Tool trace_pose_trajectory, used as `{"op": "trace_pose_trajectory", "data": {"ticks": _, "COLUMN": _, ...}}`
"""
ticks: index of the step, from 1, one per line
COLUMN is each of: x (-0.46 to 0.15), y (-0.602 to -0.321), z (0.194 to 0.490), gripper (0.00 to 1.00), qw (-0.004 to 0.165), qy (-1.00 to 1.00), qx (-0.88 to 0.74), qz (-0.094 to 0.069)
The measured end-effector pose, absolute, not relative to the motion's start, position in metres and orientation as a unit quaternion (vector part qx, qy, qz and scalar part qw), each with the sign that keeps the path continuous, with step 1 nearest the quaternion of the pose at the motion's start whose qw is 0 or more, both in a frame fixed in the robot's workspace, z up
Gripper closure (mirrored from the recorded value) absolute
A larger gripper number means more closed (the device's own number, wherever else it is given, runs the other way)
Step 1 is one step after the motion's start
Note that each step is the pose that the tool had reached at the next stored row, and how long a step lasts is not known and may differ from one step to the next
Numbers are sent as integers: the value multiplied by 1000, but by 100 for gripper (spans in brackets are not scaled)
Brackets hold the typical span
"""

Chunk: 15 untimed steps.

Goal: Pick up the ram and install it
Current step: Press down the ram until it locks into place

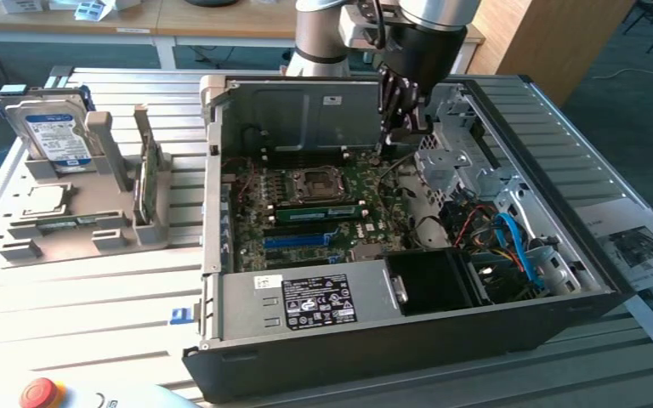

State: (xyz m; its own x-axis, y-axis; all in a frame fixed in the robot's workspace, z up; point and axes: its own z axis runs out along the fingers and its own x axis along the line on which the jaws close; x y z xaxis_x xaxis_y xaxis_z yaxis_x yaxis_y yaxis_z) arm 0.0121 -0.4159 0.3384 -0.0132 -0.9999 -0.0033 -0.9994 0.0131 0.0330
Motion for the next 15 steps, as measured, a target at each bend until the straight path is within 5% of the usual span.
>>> {"op": "trace_pose_trajectory", "data": {"ticks": 15, "x": 12, "y": -416, "z": 317, "gripper": 89, "qw": 10, "qy": -712, "qx": 702, "qz": -13}}
